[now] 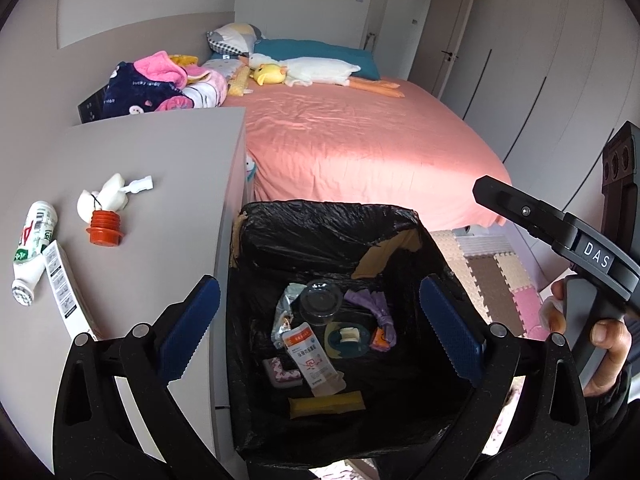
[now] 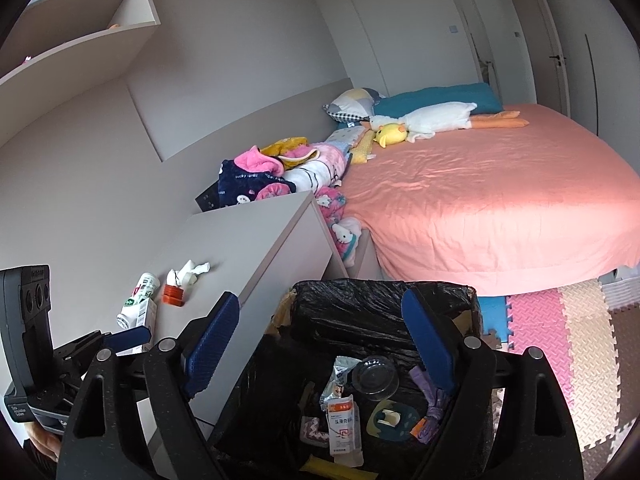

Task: Collect trash
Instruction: 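Move the left gripper to the white instruction box and grasp it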

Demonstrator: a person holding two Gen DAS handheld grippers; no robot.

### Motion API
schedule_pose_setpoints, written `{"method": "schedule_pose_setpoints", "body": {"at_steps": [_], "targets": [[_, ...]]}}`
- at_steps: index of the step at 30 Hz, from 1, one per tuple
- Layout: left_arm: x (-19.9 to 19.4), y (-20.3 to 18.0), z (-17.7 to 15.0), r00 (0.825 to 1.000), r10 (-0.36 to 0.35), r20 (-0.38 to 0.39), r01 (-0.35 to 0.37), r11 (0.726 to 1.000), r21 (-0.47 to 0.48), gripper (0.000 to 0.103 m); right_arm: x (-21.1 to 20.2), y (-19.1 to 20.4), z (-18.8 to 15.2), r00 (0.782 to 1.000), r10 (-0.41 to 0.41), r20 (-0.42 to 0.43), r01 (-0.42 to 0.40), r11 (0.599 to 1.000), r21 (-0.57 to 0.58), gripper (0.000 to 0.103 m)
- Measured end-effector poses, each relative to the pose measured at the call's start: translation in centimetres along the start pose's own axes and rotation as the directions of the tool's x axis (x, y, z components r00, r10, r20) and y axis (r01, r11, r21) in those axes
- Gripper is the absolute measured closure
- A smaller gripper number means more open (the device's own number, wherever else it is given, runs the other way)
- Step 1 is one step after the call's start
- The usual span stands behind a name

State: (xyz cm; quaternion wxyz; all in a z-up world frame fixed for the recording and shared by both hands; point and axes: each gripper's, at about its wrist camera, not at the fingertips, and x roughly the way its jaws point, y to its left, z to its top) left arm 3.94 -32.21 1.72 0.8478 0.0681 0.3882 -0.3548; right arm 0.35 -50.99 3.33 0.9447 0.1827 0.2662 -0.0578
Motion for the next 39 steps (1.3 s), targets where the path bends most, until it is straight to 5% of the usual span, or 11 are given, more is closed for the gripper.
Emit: {"method": "schedule_pose_setpoints", "body": {"at_steps": [23,39], "targets": [[-1.2,8.1,-1.0,0.988,0.152,-0.018,-0.153,0.980,-0.125,0.006,5.6,6.5,-0.9,0.992,0.087,-0.091,-0.095,0.992,-0.089,0.019],[0.0,14.9,-1.6,0.963,0.259,-0.071,-0.269,0.926,-0.266,0.006,10.7,10.2,-1.4,0.976,0.132,-0.173,-0.156,0.979,-0.130,0.019]]}}
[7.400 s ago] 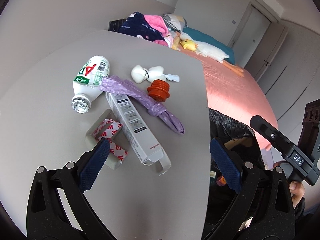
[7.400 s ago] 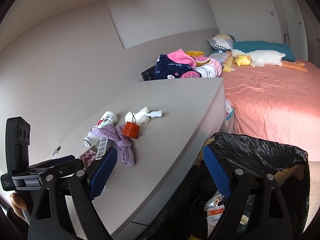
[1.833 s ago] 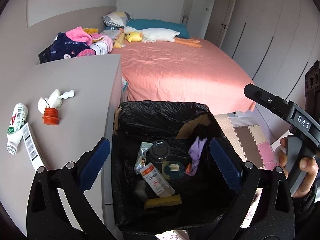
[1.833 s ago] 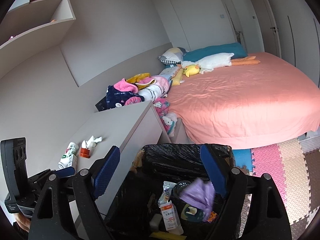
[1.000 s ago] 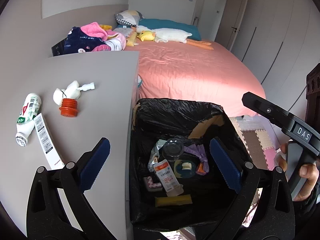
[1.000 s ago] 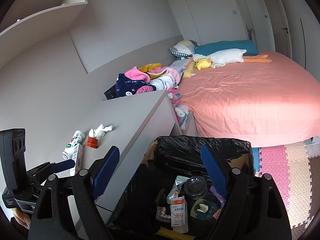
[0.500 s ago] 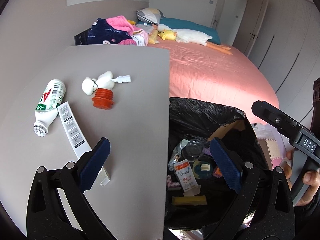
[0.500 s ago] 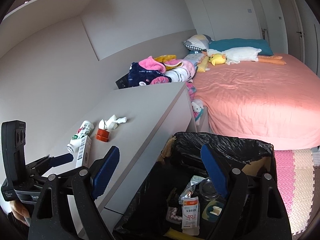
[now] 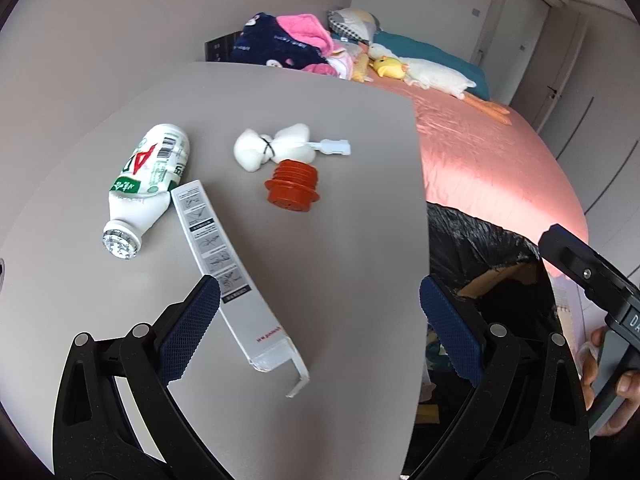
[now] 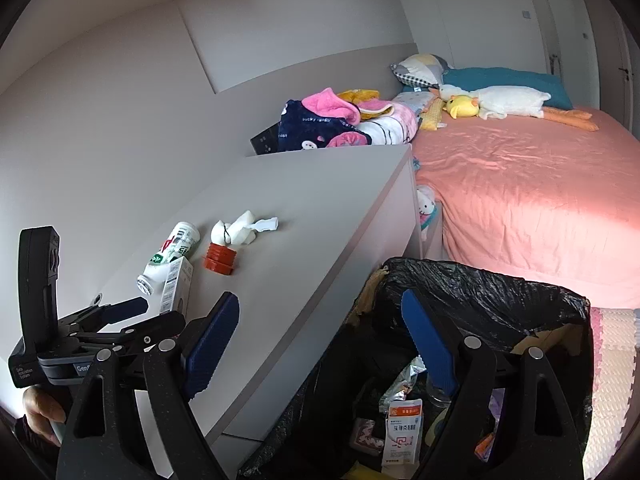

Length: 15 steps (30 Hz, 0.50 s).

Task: Collect trash
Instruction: 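Move the left gripper to the white instruction box and grasp it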

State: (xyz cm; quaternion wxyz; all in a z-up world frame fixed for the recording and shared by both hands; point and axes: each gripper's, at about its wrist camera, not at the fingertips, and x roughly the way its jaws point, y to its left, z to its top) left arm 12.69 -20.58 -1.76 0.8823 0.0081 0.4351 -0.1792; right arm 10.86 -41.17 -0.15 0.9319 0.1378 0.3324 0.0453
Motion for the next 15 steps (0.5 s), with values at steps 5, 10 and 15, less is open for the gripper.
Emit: {"method": "schedule_pose_setpoints", "body": {"at_steps": [5,10,15], "targets": [[1.2,1.8,0.3,0.999,0.030,-0.020,-0.031,0.999,-0.043,0.015,1.4,0.4,0.1,1.000,0.015,-0.023,-0.015,1.000,-0.007,0.019],[2.3,2.8,0.4,0.998,0.048,-0.047,-0.051,0.997,-0.062,0.021,2.9,0.9,0.4,0.999,0.025,-0.041,-0.026,1.000,-0.012,0.019],[3.1,3.3,0.5,0.995,0.071,-0.066,-0.075,0.996,-0.056,0.032,4.1,1.4,0.5,0.998,0.032,-0.058,-0.033,0.999,-0.022,0.019]]}}
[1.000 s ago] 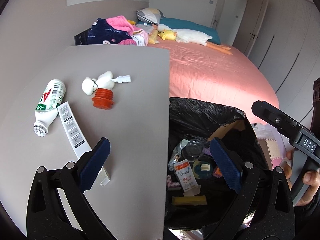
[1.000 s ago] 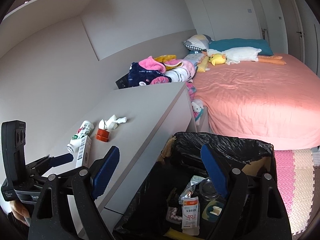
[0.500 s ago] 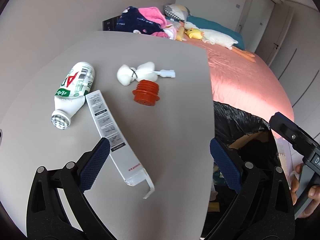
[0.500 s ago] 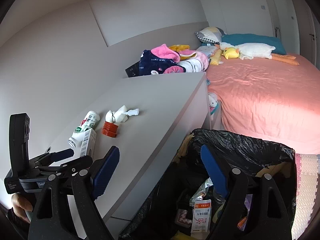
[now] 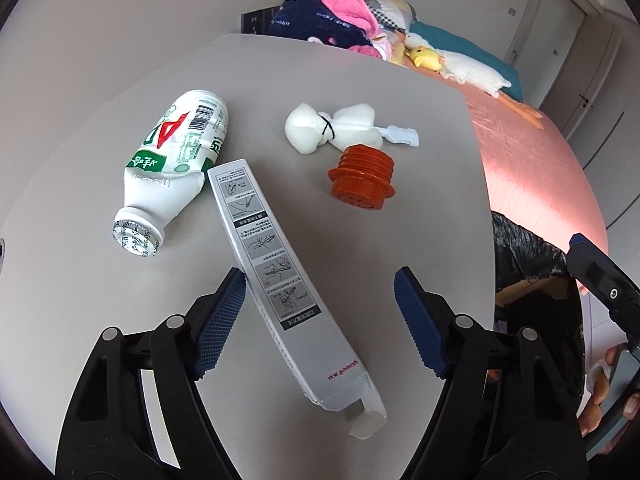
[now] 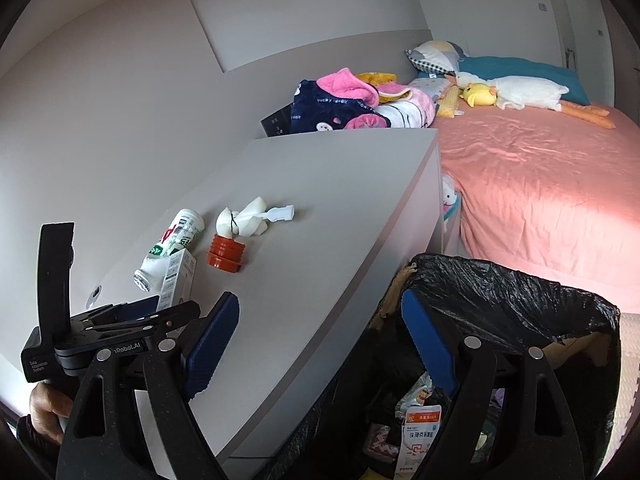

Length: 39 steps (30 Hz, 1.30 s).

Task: Collect trash
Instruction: 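Move the left gripper to the white instruction box and grasp it, then hold the instruction box with the left gripper while the right gripper grasps the orange cups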

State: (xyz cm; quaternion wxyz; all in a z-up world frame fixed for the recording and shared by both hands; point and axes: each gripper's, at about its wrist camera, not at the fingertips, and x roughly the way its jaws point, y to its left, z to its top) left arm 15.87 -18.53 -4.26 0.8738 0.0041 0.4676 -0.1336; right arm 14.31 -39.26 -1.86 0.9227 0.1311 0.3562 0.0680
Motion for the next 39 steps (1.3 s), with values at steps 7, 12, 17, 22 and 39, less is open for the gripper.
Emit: {"method": "schedule_pose_setpoints", "body": {"at_steps": [7,12,17,22,39], "targets": [[1.1,1.1,0.3,1.000,0.002,-0.024,-0.002,1.000,0.007,0.056,1.6,1.0,0.3,1.000,0.010,-0.025,-0.011,1.000,-0.028,0.019],[1.1,1.9,0.5,1.000,0.009,-0.008,-0.009,1.000,0.002,0.072,2.8,2.1,0.6,0.999,0.019,-0.046,-0.022,0.998,-0.059,0.019],[0.6,3.2,0.8,1.000,0.002,0.018,-0.001,1.000,-0.030,0.076,4.1,3.4,1.0,0.997,0.034,-0.062,-0.039,0.995,-0.088,0.019],[-0.6,3.8,1.3,0.998,-0.014,0.056,0.016,0.999,-0.031,0.076,5.8,4.7,1.3,0.995,0.045,-0.086,-0.054,0.992,-0.113,0.019],[-2.8,5.9,2.0,0.993,-0.041,0.112,0.049,0.996,-0.073,0.076,11.0,9.6,2.4,0.984,0.048,-0.173,-0.080,0.980,-0.184,0.019]]}}
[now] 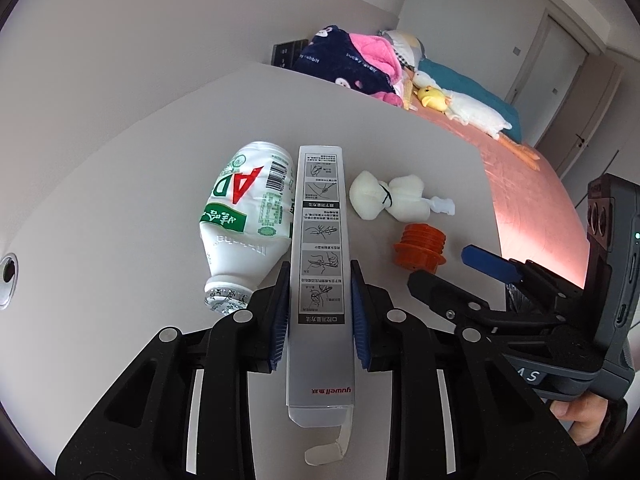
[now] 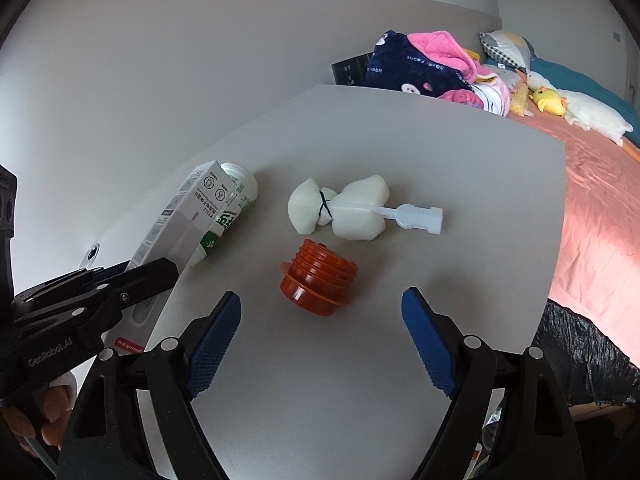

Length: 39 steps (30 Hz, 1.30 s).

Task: Collect trash
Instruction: 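Hold the instruction box with the left gripper while the right gripper grasps the orange cups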

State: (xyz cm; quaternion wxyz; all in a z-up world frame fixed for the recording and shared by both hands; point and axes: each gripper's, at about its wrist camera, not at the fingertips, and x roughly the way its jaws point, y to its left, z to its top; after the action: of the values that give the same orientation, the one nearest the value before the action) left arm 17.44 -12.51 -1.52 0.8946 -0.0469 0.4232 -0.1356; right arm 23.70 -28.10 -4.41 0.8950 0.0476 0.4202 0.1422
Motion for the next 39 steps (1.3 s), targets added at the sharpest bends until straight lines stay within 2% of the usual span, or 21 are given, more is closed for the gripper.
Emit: {"method": "schedule_pose_setpoints", "body": {"at_steps": [9,12,14,15,39], "targets": [[-0.9,0.8,0.1,1.000,0.005,0.023,-0.004,1.000,-0.022,0.076,2.1,0.7,1.2,0.999,-0.027,-0.042,0.027,1.000,-0.006,0.022],[-1.0,0.9,0.1,1.000,0.001,0.024,-0.001,1.000,-0.027,0.076,2.7,0.8,1.2,0.998,-0.032,-0.062,0.031,0.999,-0.010,0.035],[-1.0,0.9,0.1,1.000,-0.001,0.024,0.001,1.000,-0.026,0.076,3.0,0.8,1.1,0.997,-0.022,-0.075,0.022,1.000,-0.008,0.056],[-1.0,0.9,0.2,1.000,-0.002,0.024,0.003,1.000,-0.025,0.076,2.9,0.8,1.1,0.997,-0.027,-0.070,0.026,1.000,-0.009,0.058],[-3.4,-1.5,0.4,0.997,-0.026,0.070,0.024,0.999,0.033,0.076,-3.1,0.4,-0.6,1.000,0.030,0.010,-0.030,0.999,0.026,0.058]]}}
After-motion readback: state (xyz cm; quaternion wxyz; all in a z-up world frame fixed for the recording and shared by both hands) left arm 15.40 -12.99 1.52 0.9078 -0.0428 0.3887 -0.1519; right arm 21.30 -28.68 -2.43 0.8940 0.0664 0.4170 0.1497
